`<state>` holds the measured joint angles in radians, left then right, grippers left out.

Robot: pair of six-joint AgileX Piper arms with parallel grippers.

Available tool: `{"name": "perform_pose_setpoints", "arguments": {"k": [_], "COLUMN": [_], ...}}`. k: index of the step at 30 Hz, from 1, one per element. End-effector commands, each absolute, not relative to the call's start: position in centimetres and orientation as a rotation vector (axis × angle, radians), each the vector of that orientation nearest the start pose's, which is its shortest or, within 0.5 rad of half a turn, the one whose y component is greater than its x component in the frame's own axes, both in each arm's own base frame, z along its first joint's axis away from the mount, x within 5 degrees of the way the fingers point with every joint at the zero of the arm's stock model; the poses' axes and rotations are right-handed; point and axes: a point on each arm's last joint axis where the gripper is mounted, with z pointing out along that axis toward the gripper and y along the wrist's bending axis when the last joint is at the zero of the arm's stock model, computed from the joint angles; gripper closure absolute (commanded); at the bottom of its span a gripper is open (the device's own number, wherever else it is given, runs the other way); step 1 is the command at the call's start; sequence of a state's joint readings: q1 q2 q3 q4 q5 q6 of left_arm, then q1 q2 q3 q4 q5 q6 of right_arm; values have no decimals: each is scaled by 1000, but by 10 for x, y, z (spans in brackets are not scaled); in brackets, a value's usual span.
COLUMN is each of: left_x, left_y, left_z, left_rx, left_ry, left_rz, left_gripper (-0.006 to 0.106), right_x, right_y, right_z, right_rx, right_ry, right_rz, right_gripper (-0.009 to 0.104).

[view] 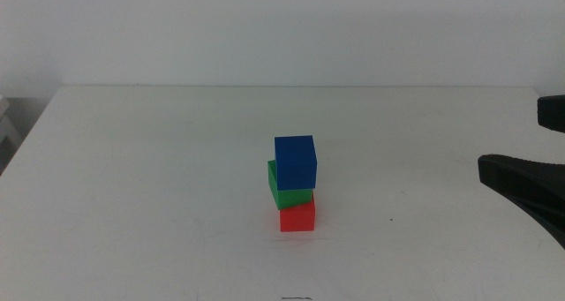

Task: Stack red cubes first, then green, then blue cubes in a specific spot.

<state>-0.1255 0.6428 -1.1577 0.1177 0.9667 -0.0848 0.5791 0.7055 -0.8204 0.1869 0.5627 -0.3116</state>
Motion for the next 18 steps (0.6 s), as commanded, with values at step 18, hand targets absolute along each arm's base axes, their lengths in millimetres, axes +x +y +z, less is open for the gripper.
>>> {"name": "perform_pose_setpoints", "arguments": {"k": [18], "left_x": [53], "left_y": [-4], "left_z": [311], "left_rx": [83], "left_ry": [1547], "left_rz": [-68], "left_gripper": [7], "right_x": [70], "right_y": [18], "right_z": [274], "right_rx": [-424], "right_ry": [1495], "right_rz": [-44], "right_gripper": [13]}}
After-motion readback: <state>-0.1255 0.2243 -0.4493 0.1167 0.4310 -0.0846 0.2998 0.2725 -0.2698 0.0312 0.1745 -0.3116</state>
